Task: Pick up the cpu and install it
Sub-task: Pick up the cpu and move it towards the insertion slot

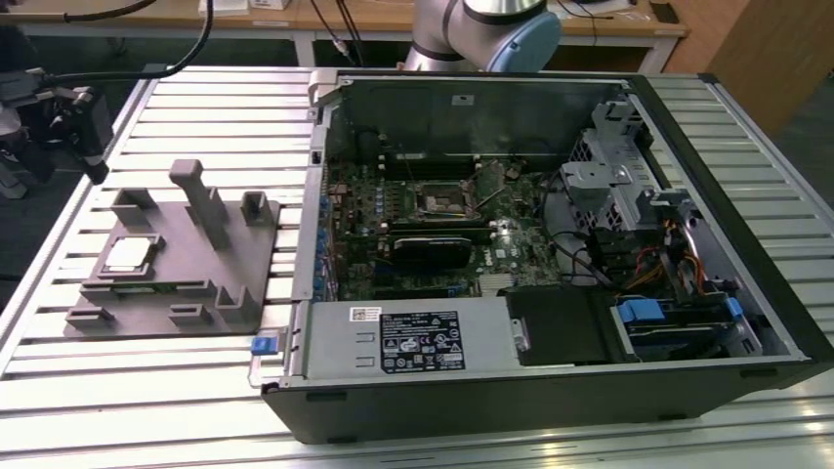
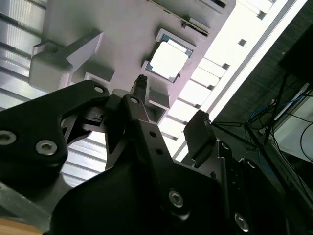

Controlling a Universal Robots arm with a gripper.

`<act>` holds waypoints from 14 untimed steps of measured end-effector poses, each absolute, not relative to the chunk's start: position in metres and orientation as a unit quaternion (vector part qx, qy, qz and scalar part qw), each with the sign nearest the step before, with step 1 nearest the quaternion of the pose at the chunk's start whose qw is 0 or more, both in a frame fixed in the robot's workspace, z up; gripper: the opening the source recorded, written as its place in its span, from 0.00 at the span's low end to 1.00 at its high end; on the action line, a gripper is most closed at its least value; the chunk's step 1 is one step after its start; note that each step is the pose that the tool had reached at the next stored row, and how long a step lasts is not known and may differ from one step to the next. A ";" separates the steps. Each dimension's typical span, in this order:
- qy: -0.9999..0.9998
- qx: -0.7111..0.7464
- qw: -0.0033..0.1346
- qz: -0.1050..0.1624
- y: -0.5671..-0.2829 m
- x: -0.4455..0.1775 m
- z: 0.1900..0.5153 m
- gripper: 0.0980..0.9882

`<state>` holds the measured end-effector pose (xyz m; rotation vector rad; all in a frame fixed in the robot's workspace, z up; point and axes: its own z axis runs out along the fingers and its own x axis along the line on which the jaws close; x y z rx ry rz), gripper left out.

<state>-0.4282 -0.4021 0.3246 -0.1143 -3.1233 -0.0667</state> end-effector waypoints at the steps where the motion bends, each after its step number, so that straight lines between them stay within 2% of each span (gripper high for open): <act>1: -0.999 -0.037 0.008 -0.021 -0.402 -0.428 0.323 0.55; 14: -0.999 -0.036 0.008 -0.022 -0.403 -0.428 0.306 0.55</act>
